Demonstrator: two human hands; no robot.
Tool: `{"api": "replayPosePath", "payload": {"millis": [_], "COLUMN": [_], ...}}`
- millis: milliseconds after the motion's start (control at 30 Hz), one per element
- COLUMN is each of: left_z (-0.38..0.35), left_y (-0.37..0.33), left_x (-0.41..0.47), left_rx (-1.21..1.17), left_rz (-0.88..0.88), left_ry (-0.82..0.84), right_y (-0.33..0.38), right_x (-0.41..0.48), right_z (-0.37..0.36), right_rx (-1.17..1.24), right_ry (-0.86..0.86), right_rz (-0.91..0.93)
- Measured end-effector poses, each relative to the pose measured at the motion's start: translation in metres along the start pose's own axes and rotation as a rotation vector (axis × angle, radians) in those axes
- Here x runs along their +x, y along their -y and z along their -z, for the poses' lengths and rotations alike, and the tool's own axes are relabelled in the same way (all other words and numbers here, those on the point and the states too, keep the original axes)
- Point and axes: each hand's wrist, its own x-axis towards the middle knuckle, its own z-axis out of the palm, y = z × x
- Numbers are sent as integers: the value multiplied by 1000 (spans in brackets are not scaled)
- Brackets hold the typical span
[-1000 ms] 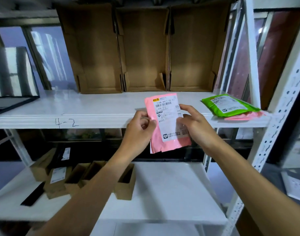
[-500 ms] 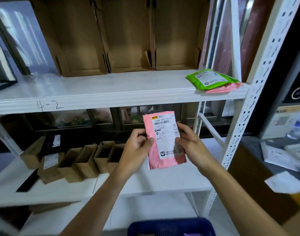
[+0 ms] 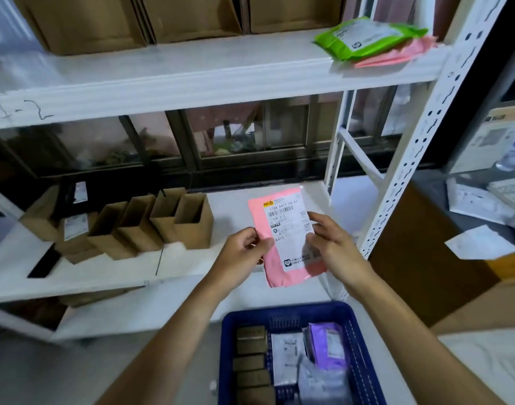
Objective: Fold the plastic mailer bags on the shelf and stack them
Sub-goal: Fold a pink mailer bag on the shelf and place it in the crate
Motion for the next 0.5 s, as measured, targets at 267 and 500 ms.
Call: {"api": "replayPosePath", "payload": {"millis": [267, 500], "left_z": [-25, -45], "left_y": [48, 86], "left_x": [1, 1], "left_rx": [38, 40], "left_rz": [114, 202], "left_ry": [39, 51], "right_y": [-52, -104], "right_x": [-10, -7], "right_z": [3, 7], "right_rx": [86, 101], "right_ry": [-36, -13], "right_rz": [-146, -218]}}
